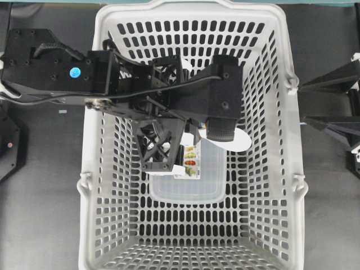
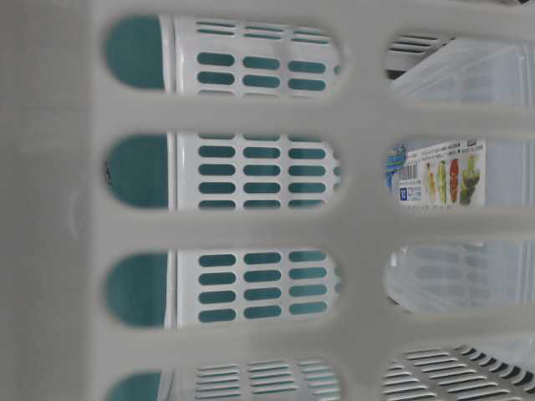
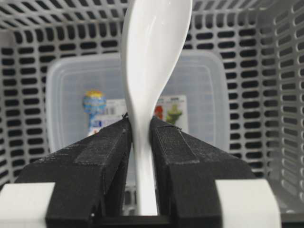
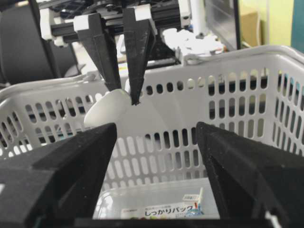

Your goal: Pick up the chinese spoon from the shopping basket with the left arm.

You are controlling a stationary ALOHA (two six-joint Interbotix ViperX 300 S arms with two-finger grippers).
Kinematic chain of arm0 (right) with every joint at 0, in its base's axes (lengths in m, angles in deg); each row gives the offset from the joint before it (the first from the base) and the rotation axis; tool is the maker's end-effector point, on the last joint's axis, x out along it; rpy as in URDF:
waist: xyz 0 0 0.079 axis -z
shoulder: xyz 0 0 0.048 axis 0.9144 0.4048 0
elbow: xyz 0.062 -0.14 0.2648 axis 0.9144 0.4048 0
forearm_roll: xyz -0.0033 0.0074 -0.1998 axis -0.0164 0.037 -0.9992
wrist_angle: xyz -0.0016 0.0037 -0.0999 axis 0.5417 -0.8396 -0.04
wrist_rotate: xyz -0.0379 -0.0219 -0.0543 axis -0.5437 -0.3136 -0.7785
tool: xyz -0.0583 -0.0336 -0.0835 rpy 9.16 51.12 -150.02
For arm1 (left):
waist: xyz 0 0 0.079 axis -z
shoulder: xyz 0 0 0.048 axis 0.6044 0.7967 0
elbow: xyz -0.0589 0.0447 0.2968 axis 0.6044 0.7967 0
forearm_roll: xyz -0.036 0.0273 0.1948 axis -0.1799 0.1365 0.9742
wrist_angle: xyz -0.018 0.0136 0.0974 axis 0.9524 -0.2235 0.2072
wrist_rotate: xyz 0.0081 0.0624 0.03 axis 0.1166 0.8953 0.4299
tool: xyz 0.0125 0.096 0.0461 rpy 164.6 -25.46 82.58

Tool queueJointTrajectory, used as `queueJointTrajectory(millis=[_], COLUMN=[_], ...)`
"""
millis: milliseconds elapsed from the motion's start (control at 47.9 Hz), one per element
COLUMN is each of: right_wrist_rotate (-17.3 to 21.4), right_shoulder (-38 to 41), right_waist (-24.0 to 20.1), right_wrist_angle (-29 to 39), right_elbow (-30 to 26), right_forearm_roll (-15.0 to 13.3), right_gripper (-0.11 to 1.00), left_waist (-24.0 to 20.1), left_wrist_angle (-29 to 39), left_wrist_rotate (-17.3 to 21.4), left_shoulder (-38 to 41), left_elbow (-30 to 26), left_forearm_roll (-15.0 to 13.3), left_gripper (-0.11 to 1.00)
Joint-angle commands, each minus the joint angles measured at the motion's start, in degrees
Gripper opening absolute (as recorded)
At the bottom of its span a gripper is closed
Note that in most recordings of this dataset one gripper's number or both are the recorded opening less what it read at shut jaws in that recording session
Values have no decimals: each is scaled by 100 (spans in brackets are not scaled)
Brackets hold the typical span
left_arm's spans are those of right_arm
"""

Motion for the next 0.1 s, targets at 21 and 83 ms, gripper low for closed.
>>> queueJointTrajectory(millis=[21, 83], right_wrist_rotate=[0, 0], right_shoulder=[18, 26], right_waist=[35, 53], right_wrist_angle=[-26, -26], right_elbow=[-44, -44], right_forearm_roll=[18, 18], right_gripper=[66, 66], left_waist=[9, 9], left_wrist_angle=[-35, -35], left_wrist_rotate=[-9, -9], left_shoulder=[-114, -114], left_elbow=[-97, -97], left_forearm_roll=[18, 18], left_gripper=[13, 13])
